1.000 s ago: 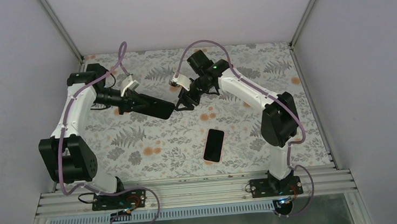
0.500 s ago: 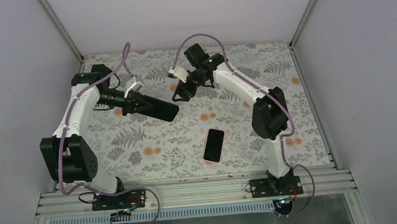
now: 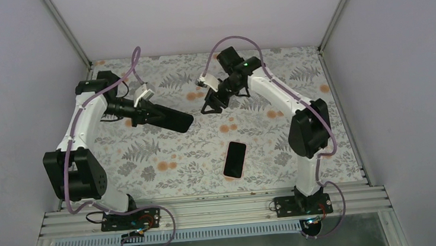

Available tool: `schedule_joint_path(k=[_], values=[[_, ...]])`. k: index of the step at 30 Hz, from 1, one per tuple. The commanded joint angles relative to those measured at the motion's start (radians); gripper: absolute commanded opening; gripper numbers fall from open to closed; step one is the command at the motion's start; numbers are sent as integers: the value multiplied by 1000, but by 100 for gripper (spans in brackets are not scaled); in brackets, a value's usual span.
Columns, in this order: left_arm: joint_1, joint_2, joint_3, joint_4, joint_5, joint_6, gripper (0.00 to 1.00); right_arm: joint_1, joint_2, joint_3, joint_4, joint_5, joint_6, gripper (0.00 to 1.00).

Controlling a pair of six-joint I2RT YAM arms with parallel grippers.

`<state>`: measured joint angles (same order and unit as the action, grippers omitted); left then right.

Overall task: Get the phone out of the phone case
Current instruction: Remove the phone case from the phone.

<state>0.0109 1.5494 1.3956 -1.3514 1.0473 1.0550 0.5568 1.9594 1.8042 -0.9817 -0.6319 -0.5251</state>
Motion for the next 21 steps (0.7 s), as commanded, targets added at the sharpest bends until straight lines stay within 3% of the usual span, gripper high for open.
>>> schedule_joint_path(k=[1,21], values=[[3,15,36,-6,72,25,2,9,-82,-43,-38,-93,-46,69],[1,24,45,-6,101,23,2,58,-9,-27,26,-88,14,61]])
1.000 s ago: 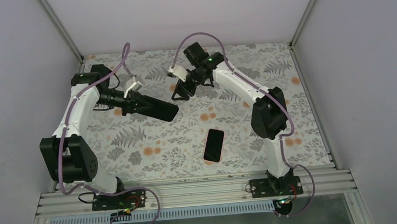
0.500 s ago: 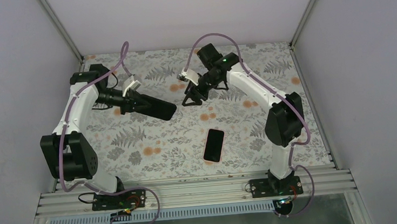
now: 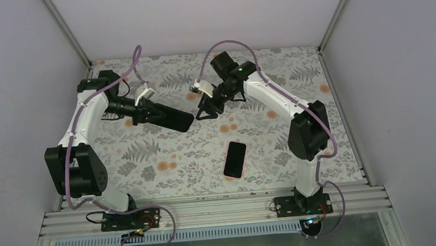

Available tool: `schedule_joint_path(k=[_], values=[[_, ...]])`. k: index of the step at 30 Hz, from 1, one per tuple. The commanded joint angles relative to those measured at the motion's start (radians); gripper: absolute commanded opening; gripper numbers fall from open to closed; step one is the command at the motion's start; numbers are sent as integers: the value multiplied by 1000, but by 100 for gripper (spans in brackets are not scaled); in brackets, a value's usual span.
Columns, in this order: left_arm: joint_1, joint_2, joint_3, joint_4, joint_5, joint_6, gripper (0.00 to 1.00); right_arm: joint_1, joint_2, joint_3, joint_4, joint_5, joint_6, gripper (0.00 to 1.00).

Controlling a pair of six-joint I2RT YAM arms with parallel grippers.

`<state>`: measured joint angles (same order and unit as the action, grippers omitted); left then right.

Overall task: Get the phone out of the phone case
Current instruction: Remove the phone case from the phone.

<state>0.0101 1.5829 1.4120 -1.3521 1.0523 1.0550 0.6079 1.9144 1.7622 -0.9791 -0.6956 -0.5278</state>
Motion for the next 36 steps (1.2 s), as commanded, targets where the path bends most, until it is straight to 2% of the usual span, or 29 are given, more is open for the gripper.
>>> schedule_joint_path(k=[1,10,20,36], values=[[2,-10,28,-5,98,23,2,7,42,24,21,-24,18,61],[2,2,39,-5,101,21,2,8,80,66,7,-36,14,60],[2,18,45,-5,97,25,2,8,42,53,-96,-94,-81,61],[1,-1,23,-5,102,26,2,9,103,104,26,-2,33,58]])
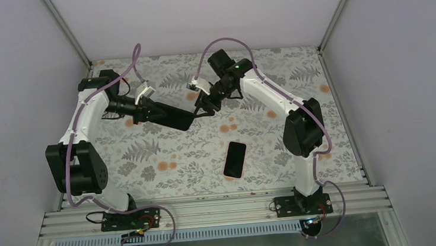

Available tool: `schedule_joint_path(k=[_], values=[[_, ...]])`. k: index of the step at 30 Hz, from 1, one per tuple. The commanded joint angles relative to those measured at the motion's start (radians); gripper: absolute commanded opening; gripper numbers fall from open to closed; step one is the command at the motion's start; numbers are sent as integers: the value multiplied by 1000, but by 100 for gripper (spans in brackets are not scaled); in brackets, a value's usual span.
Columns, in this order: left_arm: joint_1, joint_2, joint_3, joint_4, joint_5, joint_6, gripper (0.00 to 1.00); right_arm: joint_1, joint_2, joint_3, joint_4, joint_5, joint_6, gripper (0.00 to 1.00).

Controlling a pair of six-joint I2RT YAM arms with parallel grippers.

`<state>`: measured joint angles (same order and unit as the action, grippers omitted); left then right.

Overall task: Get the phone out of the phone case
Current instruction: Remove the phone case from the phone.

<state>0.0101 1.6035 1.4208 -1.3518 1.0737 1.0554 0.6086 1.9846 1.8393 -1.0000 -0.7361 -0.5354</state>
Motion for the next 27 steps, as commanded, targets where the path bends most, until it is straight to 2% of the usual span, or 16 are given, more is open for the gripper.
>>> schedule_joint_path(k=[1,13,27], values=[[1,-22,14,-6,81,26,2,7,36,31,47,52,41,58],[-4,-54,8,-7,109,21,2,-11,76,77,58,146,35,58],[-39,-105,-33,-7,84,13,2,-69,165,249,18,190,16,58]])
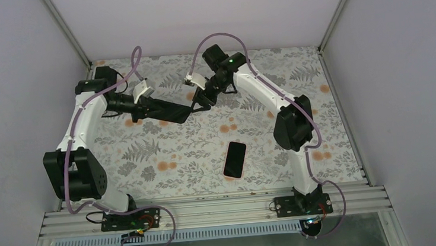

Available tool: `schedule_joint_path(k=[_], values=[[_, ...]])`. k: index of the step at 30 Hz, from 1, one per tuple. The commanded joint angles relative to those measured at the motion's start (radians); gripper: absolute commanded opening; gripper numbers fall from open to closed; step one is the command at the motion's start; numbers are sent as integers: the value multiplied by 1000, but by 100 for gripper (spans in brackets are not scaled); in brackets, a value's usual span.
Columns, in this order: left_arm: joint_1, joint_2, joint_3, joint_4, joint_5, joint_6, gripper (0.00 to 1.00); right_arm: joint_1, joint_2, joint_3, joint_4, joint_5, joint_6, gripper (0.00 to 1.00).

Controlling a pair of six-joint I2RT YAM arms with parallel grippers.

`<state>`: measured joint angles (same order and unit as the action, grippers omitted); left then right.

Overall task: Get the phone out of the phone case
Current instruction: Remove the phone case from the phone.

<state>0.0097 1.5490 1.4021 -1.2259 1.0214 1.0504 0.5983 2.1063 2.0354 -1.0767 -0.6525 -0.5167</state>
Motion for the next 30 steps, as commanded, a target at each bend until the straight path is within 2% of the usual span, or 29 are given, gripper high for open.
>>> schedule_joint_path(k=[1,12,25,30], values=[[-41,-53,-14,-133,134,17,2,-63,47,62,94,107,-3,58],[-68,-76,-26,-133,124,15,2,-93,113,139,94,124,-2,59],[-71,-59,-19,-133,122,22,2,-159,96,151,77,123,-12,60],[-68,-37,-6,-133,111,34,2,-154,32,101,-15,13,-90,62]])
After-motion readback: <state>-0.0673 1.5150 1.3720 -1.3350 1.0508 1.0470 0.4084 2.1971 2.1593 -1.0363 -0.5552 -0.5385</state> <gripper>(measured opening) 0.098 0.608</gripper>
